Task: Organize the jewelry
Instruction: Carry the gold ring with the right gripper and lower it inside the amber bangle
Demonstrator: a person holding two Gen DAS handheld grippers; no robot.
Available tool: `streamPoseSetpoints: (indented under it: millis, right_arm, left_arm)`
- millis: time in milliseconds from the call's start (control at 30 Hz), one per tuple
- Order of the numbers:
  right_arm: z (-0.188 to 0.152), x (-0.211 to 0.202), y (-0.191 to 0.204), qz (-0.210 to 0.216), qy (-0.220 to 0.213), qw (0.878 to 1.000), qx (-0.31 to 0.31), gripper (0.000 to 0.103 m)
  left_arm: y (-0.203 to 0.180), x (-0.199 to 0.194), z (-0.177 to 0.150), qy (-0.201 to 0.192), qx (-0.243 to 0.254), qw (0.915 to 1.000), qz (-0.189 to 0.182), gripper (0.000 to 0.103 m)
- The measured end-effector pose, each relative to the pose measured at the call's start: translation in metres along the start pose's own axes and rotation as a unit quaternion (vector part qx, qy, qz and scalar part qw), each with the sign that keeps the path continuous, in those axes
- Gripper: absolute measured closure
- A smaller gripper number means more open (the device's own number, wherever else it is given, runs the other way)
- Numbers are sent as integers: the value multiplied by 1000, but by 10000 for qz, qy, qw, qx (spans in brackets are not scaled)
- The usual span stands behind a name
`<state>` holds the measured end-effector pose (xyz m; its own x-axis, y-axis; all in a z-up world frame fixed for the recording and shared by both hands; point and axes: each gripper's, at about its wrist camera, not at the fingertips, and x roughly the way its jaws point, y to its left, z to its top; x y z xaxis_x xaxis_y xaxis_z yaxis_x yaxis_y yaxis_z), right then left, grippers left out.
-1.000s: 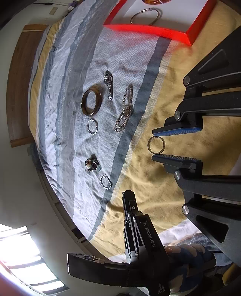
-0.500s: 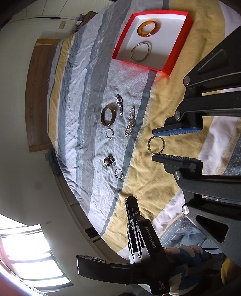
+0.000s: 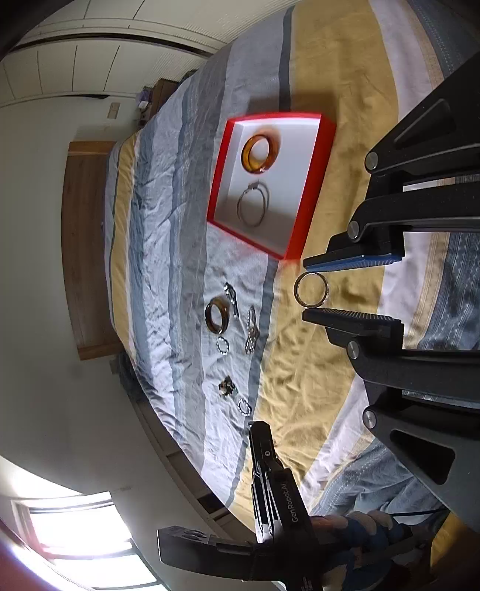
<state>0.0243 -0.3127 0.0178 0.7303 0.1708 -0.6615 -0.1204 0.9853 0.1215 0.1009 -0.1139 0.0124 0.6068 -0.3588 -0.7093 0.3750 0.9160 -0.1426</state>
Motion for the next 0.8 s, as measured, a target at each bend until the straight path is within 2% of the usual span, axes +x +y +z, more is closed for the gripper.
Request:
streamPoseSetpoints:
  millis: [233,367,633,800]
  right_arm:
    - [8,6,-48,-313,31,9994,167,83]
    - [22,27,-77,-446,102,9988,191,83]
    - [52,104,-151,-642,386,9964,394,83]
    - [66,154,-182,-661,598,9954,360,83]
  left_arm:
    - [-43,32,24,156,435,9986,-273,98]
    - [-69,65,48,244,665,9965,-436,98]
    - [-118,164,94,533,1036,9914,-589,98]
    - [-124,227,107,764,938,9910,-566,98]
